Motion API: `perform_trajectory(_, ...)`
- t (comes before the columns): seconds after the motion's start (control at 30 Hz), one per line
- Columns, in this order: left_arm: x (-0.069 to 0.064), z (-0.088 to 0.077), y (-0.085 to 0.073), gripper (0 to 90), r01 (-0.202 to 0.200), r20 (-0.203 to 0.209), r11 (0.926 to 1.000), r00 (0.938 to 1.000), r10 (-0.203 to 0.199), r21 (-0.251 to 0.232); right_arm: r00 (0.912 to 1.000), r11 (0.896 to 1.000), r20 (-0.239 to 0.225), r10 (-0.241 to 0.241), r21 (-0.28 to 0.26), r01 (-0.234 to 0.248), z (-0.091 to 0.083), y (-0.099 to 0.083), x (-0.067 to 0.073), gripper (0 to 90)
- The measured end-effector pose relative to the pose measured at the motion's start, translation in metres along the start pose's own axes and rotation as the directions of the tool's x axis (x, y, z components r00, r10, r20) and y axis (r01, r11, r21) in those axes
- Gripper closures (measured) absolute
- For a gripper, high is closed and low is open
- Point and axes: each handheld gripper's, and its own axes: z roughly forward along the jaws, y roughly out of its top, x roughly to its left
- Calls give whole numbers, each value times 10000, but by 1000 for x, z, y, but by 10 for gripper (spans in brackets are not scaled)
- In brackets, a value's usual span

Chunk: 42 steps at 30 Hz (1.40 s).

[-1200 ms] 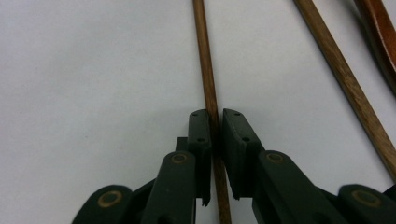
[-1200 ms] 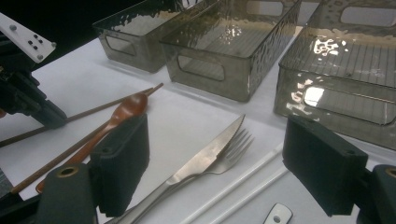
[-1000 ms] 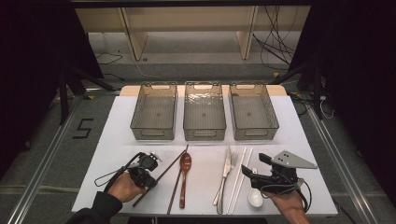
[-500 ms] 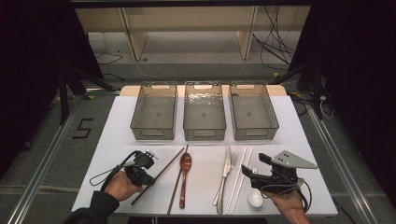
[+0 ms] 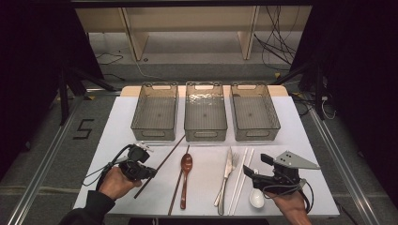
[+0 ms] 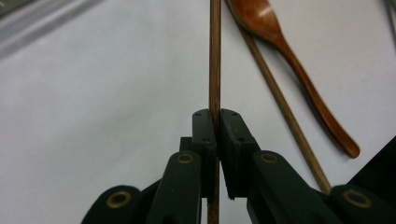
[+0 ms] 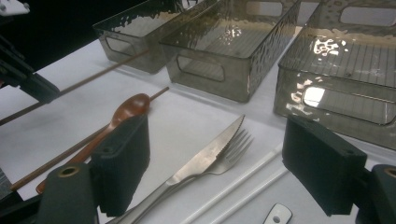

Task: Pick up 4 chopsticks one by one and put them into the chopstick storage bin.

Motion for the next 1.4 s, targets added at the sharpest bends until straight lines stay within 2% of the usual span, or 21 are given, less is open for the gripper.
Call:
perform_trajectory(0.23,10,-17,8,844,138,14,9959,9999,-137,-898,10000,10000,15,-1,38,1,1,0,0,242)
perform_trajectory(0.4,20,-28,21,843,343,-55,9856,9993,-357,-1654,10000,10000,9,3,41,-4,1,0,0,242)
perform_trajectory(0.7,35,-46,48,843,466,-291,9672,9980,-556,-2497,10000,10000,16,37,51,-37,1,-1,0,242)
perform_trajectory(0.83,43,-49,59,843,571,-231,9607,9976,-659,-2716,10000,10000,10,33,47,-33,1,-1,0,242)
perform_trajectory(0.97,51,-51,71,843,597,-357,9529,9967,-736,-2975,10000,10000,19,30,50,-30,1,-1,0,243)
perform_trajectory(1.03,56,-52,76,843,631,-422,9467,9959,-805,-3159,10000,10000,11,28,43,-28,1,-1,0,243)
perform_trajectory(1.07,58,-53,79,843,625,-452,9462,9957,-809,-3174,10000,10000,13,28,43,-28,1,-1,0,243)
perform_trajectory(1.23,71,-55,94,842,566,-793,9361,9928,-894,-3472,10000,10000,-9,45,41,-45,1,-1,0,243)
perform_trajectory(1.3,78,-52,101,843,506,-997,9384,9910,-898,-3418,10000,10000,-12,81,16,-81,0,0,-1,243)
perform_trajectory(1.37,86,-49,107,842,582,-1172,9371,9876,-1044,-3441,10000,10000,-9,96,8,-96,0,0,-1,243)
perform_trajectory(1.4,90,-47,109,842,667,-1105,9340,9875,-1120,-3509,9999,9999,-3,101,10,-101,0,-1,-1,243)
